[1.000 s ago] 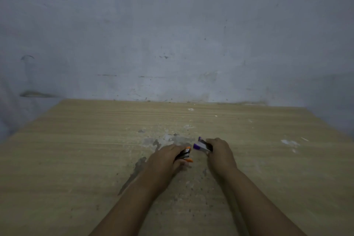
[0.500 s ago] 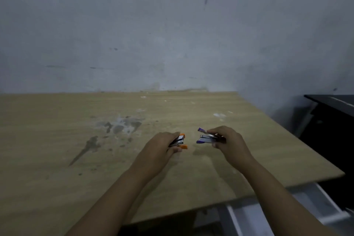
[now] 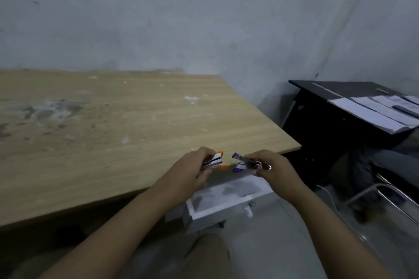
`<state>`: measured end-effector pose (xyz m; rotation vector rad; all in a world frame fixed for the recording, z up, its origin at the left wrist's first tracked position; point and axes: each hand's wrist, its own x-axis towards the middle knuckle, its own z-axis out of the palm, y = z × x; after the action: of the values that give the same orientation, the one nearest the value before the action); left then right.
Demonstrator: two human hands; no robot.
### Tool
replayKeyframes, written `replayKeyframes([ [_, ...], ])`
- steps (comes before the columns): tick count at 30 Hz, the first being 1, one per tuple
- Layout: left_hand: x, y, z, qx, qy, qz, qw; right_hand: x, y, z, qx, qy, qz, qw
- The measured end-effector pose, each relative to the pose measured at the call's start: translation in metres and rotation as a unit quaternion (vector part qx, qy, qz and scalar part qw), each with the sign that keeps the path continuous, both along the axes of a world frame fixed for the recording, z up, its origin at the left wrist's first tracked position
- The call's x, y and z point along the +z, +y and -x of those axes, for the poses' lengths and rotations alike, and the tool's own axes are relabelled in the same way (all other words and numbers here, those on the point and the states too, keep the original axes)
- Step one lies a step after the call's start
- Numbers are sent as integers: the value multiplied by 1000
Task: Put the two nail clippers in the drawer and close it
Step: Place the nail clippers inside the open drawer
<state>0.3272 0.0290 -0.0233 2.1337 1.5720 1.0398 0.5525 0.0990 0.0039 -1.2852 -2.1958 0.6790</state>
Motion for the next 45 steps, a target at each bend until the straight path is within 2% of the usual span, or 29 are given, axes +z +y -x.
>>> replayKeyframes([
  [5,-17,7,-32,-31,9,27,999,-17,9,-30,13,-18,40,999],
  [17,-46,24,-64,9,89,15,996,-62,86,-47,56,-118,129,983],
  [20,-55,28,-66,16,78,80,994,-71,99,-46,80,-145,152,974],
  [25,-70,39,-64,39,-72,200,976,-79,111,-41,112,-165,176,964],
  [33,-85,59,-69,58,-9,272,961,-91,112,-40,114,-162,168,966],
  [36,-88,64,-64,63,35,265,961,-92,109,-39,109,-168,152,968],
  [40,-85,59,-60,70,48,233,969,-84,103,-41,100,-143,127,977],
  [45,-75,41,-61,29,1,168,985,-69,84,-44,87,-98,87,988],
])
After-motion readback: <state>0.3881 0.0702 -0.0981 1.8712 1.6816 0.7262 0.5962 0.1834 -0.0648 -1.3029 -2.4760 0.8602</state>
